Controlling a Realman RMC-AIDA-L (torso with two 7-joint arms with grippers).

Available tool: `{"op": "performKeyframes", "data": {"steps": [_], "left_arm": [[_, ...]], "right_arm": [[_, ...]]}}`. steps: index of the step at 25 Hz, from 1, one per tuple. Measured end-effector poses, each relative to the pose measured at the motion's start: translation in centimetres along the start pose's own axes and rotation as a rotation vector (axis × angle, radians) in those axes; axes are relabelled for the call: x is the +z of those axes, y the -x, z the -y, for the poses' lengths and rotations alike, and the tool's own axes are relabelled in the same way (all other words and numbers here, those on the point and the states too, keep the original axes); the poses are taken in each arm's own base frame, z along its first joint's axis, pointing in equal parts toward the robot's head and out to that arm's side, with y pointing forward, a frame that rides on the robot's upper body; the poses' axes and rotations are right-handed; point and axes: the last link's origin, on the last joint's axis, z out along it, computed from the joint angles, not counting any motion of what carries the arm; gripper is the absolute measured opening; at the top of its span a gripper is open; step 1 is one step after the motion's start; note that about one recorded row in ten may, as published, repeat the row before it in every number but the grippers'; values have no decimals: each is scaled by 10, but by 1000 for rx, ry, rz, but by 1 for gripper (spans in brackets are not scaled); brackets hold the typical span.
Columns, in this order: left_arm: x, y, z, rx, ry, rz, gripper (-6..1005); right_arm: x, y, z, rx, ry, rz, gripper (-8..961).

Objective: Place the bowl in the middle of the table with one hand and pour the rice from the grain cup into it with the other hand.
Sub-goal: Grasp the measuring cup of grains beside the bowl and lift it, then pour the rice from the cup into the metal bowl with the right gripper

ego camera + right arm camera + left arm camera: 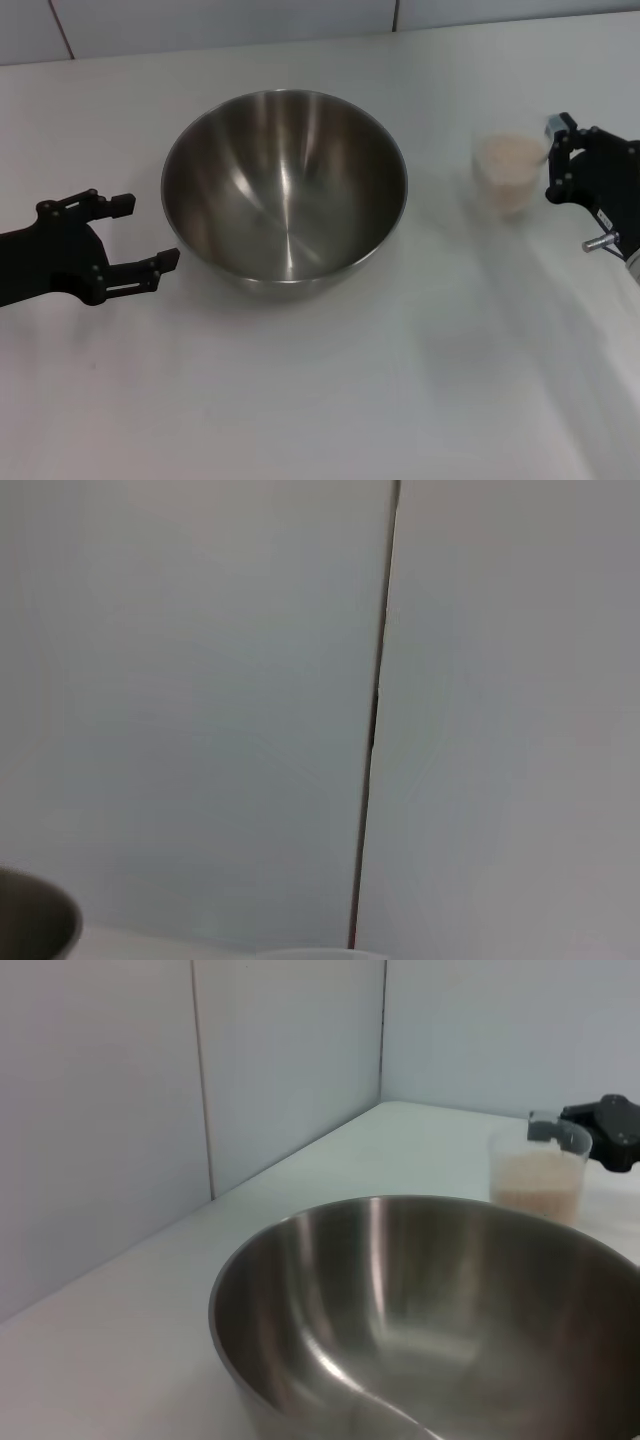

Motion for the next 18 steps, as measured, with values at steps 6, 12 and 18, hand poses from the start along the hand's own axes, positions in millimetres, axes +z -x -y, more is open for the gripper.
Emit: {"op": "performKeyframes", "data": {"steps": [6, 12, 18], "left_arm": [[0, 0, -1, 1, 6, -1, 862], [1, -4, -2, 12, 20, -7, 862], [1, -7, -2, 12, 32, -9, 862]], "right_arm": [[6, 26, -4, -27, 12, 170, 20], [42, 66, -48, -318, 51, 375, 16], [60, 77, -94, -780, 30, 399, 16]]}}
